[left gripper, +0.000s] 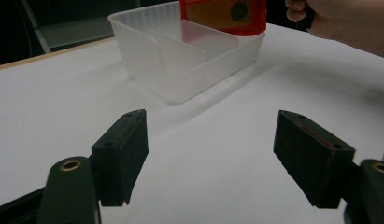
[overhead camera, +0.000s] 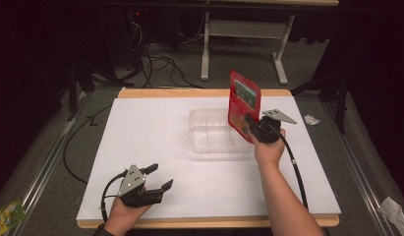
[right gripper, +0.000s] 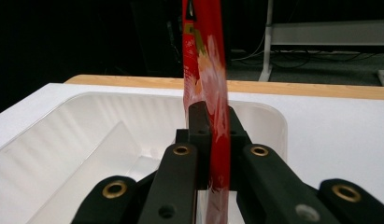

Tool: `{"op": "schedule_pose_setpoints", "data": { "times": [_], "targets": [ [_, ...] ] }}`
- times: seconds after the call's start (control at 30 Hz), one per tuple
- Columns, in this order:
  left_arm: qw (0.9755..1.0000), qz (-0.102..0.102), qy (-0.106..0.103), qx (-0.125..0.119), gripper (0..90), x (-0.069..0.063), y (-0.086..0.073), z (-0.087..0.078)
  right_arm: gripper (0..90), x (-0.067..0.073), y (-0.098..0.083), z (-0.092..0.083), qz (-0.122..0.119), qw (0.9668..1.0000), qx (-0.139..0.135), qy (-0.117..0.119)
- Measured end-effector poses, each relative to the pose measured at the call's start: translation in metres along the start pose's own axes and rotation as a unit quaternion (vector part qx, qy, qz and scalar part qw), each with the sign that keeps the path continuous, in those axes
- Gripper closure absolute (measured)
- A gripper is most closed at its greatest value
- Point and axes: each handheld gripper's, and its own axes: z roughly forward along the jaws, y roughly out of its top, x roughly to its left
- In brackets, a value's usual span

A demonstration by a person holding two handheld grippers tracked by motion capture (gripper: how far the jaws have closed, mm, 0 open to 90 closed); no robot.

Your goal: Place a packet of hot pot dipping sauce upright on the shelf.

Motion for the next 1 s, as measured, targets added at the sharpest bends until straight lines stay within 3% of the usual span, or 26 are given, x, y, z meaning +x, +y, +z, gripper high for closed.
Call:
{"op": "schedule_pose_setpoints", "data": {
  "times": [0.23, 0.63, 0.87, 1.0],
  "targets": [
    [1.0, 0.001, -0.001, 0.001, 27.0, 0.0, 0.0, 0.0, 87.7, -0.005, -0.011, -0.001, 0.003, 1.0, -0.001, 0.0],
    [1.0, 0.005, -0.005, 0.004, 27.0, -0.002, 0.0, 0.002, 87.0, -0.005, -0.03, -0.004, -0.006, 0.9998, 0.02, -0.005],
    [0.9999, 0.006, -0.007, 0.005, 26.8, -0.003, 0.001, 0.003, 84.4, -0.006, -0.031, -0.004, -0.009, 0.9995, 0.031, -0.001],
    [0.9999, 0.005, -0.006, 0.007, 26.8, -0.002, 0.0, 0.004, 77.2, -0.005, -0.027, -0.006, -0.019, 0.9991, 0.037, 0.007]
  ]
}}
